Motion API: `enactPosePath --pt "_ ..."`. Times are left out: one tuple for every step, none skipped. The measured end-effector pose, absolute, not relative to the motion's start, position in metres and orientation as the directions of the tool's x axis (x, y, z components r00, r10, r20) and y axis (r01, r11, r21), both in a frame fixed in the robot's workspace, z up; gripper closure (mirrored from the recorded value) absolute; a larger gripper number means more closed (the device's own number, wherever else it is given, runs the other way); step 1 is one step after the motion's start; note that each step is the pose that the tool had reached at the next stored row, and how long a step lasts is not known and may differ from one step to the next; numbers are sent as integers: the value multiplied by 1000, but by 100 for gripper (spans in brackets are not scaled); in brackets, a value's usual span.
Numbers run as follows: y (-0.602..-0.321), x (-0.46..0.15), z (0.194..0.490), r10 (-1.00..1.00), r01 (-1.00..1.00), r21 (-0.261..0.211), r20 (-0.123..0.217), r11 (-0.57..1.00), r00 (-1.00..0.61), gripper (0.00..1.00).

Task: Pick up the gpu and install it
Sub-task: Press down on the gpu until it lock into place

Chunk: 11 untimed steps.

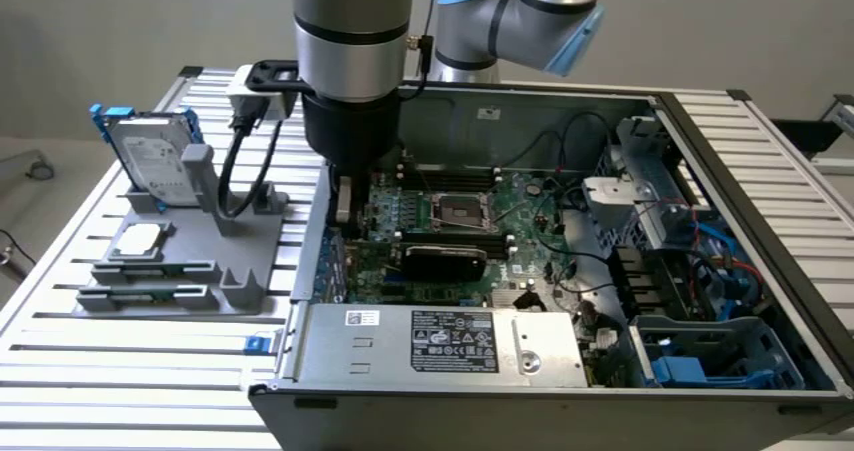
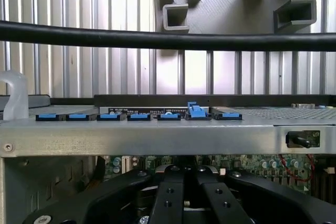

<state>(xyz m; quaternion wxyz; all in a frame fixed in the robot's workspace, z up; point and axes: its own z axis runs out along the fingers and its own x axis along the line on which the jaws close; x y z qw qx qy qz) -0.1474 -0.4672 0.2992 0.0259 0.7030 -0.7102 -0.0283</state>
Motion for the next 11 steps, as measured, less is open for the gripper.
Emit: enactPosePath --pt "-467 -147 299 -1000 -997 77 -3 10 -11 89" --pt "-467 -147 299 -1000 -997 77 -3 11 -11 89" --pt "-467 -147 299 -1000 -997 77 -3 11 -11 89" --pt "-467 -147 299 -1000 -997 77 -3 11 -11 89" --pt "-466 -147 299 -1000 -997 77 -3 11 -11 89" --pt "-466 -147 299 -1000 -997 77 -3 11 -11 89" --pt "-466 -147 299 -1000 -997 77 -3 11 -11 89" --pt "-466 -147 299 -1000 -997 77 -3 10 -10 89" --pt "-466 -147 299 -1000 -997 76 -3 8 -8 89" --pt "-466 -147 299 -1000 -997 76 -3 4 -4 89" --pt "-466 -147 299 -1000 -997 76 -3 0 0 89"
